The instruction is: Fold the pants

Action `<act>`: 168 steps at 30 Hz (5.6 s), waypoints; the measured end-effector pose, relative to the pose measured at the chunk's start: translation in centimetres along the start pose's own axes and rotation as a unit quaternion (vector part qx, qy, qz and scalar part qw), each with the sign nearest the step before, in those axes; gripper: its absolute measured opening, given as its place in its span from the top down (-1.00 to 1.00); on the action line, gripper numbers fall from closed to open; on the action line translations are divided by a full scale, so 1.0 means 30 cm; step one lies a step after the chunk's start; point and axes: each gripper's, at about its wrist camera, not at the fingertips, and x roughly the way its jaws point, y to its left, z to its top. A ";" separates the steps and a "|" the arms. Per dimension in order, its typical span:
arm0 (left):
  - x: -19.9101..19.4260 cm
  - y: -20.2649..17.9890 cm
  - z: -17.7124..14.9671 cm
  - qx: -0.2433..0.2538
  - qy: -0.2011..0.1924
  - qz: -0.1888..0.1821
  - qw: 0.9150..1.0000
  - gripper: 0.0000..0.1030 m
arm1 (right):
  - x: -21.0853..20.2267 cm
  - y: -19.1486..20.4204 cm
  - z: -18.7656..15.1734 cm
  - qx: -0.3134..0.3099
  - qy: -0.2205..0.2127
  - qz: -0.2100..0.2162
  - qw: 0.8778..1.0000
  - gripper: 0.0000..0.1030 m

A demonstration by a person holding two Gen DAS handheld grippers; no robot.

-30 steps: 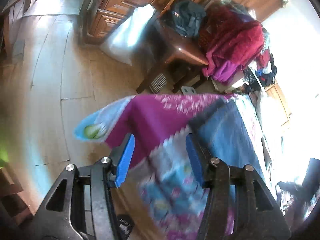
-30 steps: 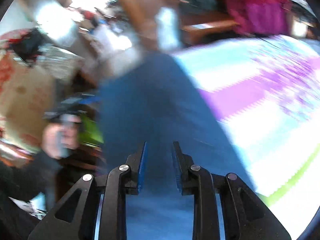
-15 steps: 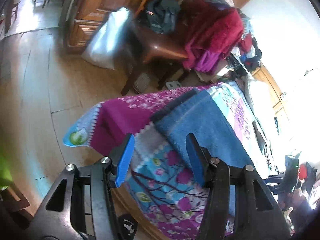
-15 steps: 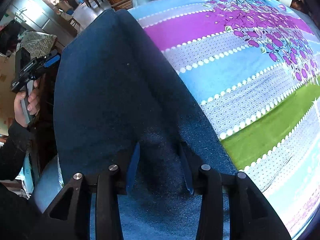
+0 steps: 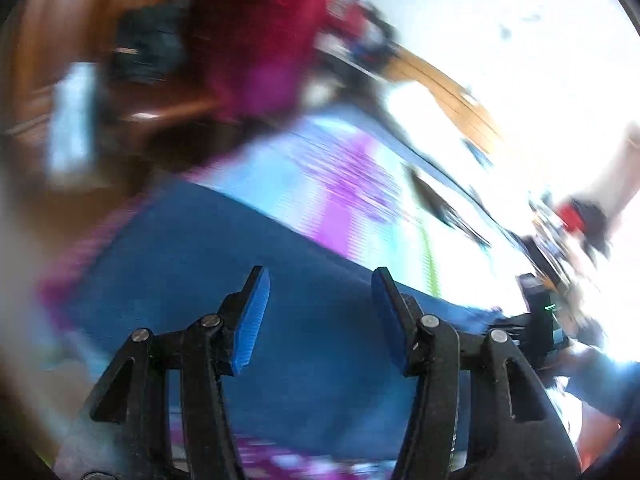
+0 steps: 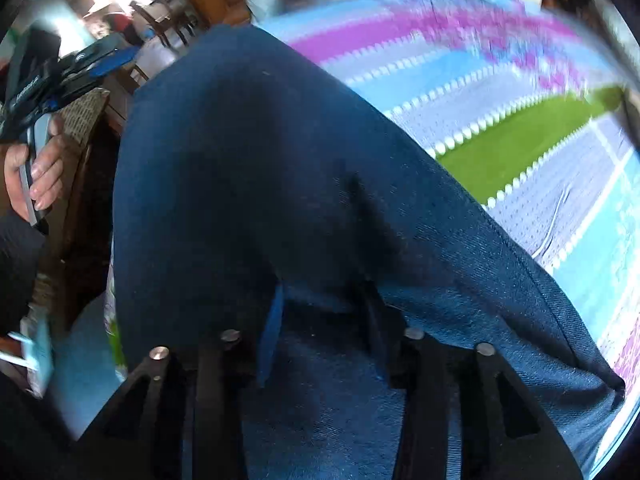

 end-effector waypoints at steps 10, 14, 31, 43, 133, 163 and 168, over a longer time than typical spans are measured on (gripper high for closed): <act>0.274 -0.171 -0.202 0.048 0.149 -0.009 0.988 -0.04 | -0.078 -0.196 0.125 0.017 -0.005 0.010 1.000 0.26; 0.266 -0.164 -0.200 0.037 0.153 -0.021 0.987 -0.03 | 0.009 -0.178 0.117 -0.026 0.034 0.012 0.999 0.34; 0.278 -0.169 -0.180 0.029 0.145 -0.009 0.989 -0.03 | -0.111 -0.175 0.116 -0.046 -0.026 -0.120 0.991 1.00; 0.037 0.003 -0.179 -0.053 0.064 0.018 0.996 -0.04 | -0.118 -0.065 0.325 -0.018 -0.088 0.036 0.995 0.71; -0.112 0.526 -0.137 -0.222 -0.073 0.085 0.969 0.67 | 0.068 0.004 0.424 -0.035 -0.105 -0.047 0.993 0.35; -0.144 0.490 -0.247 -0.303 -0.024 0.031 0.952 0.62 | -0.169 0.052 -0.425 0.163 -0.103 -0.094 0.977 0.33; -0.109 0.517 -0.237 -0.340 -0.045 0.022 0.939 0.57 | -0.164 0.035 -0.438 0.183 -0.111 -0.070 0.974 0.25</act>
